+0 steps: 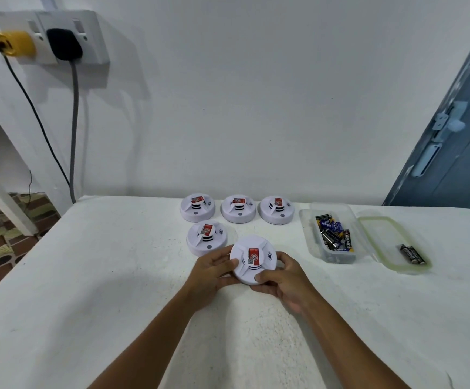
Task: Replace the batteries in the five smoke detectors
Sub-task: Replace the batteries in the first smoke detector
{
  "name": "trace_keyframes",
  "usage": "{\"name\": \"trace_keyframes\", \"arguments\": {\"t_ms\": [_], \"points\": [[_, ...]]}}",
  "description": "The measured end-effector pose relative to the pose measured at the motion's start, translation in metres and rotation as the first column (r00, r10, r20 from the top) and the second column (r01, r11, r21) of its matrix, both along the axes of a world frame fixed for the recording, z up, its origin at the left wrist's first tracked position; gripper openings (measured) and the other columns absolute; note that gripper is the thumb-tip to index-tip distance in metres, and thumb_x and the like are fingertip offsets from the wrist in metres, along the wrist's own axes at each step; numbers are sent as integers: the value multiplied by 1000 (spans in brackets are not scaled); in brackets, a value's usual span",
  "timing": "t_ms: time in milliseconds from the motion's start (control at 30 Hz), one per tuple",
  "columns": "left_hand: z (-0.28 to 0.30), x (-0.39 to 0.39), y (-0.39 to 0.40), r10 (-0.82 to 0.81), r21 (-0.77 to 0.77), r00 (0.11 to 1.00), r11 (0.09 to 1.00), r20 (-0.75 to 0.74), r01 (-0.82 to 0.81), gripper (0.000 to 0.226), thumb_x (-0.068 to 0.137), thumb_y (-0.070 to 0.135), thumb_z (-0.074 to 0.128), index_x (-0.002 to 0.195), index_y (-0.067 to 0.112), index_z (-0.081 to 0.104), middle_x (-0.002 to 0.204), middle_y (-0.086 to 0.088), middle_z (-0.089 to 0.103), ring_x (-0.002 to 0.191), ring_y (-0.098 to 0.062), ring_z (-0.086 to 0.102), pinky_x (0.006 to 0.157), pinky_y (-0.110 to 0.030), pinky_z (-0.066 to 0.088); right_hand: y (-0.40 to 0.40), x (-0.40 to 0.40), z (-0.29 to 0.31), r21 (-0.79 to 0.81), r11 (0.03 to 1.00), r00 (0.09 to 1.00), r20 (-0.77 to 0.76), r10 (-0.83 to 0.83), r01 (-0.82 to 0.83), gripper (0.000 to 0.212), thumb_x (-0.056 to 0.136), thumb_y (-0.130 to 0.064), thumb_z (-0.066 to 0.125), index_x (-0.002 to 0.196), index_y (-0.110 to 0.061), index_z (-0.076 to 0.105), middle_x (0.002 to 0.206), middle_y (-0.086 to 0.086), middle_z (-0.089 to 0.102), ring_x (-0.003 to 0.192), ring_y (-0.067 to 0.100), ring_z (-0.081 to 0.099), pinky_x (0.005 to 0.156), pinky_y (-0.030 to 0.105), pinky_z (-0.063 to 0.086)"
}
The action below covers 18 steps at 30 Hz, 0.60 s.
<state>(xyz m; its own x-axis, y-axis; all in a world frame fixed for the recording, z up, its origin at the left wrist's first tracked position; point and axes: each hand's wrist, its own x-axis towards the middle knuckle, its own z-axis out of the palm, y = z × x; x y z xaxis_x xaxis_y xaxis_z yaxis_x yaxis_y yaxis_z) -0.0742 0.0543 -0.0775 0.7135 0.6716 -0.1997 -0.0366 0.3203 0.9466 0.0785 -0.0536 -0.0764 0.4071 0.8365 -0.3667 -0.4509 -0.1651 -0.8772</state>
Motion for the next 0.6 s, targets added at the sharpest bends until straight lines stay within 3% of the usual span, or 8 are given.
{"name": "trace_keyframes", "arguments": {"t_ms": [367,500,600], "points": [[-1,-1,0,-2,7,1000,1000,11,2,36,92,10,59,128,8,58,120,-11,68,108,-30,66,91,-49,54,-3,0,4,23,999,999,-16,35,-35,52,70,15,71,116,-4,55,114,22,66,96,37,69,75,44,59],[-1,-1,0,1,-8,1000,1000,23,-1,38,90,10,60,128,8,57,120,-11,68,108,-31,66,88,-45,55,-9,6,6,112,992,966,-245,87,-61,36,84,-12,62,117,0,61,116,25,66,102,37,66,91,49,54],[0,-1,0,3,-15,1000,1000,25,-3,36,91,9,59,127,8,58,119,-9,69,106,-29,67,81,-39,57,-10,13,3,128,992,922,-381,69,-21,36,89,-19,53,118,2,61,117,28,64,102,38,66,90,50,54]]}}
